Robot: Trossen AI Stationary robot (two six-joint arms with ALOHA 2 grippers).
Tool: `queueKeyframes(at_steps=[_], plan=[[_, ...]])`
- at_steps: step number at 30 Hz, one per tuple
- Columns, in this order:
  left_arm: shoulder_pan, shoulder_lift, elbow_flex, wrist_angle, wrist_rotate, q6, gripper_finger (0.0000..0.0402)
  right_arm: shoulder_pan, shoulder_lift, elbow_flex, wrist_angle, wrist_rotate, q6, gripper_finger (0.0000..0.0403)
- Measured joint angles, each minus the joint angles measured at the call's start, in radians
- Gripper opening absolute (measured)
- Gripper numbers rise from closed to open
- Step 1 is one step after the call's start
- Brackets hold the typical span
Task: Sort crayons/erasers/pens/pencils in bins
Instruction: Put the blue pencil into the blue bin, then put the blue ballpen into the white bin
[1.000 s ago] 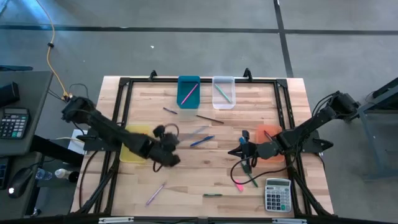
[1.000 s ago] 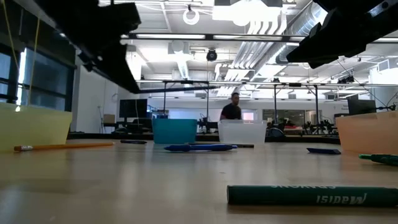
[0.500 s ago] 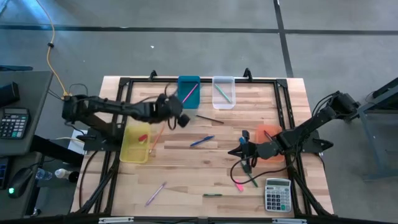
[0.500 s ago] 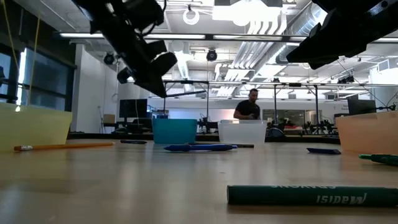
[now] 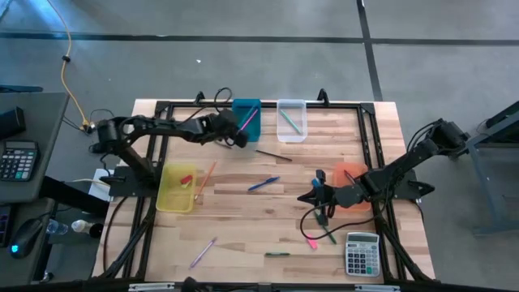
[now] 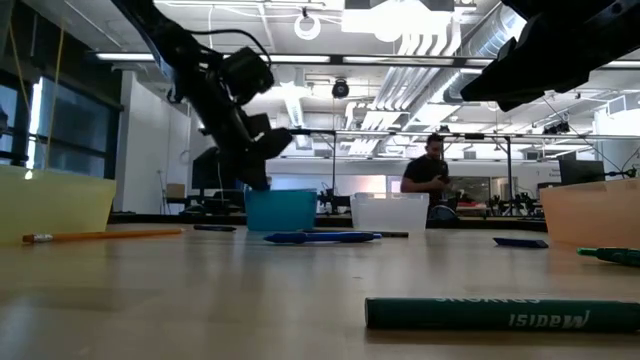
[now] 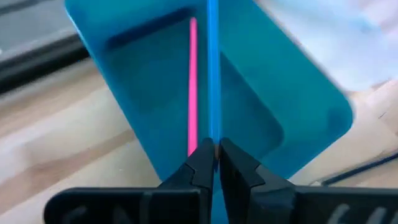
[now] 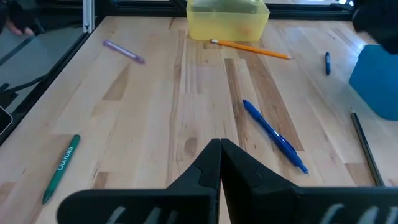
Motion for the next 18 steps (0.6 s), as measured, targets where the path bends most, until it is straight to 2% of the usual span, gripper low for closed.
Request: queueKeyframes(at_steps=[8,18], plan=[[0.009,0.062,0.033,-0.010,-0.002,-0.006,0.0009,0.025,0.000,0.000,-0.004,0.015,-0.001,0.0000],[0.009,0.047,0.038,-0.004,-0.017,0.012,0.0059,0.040,0.000,0.000,-0.004,0.018,-0.001,0.0000]])
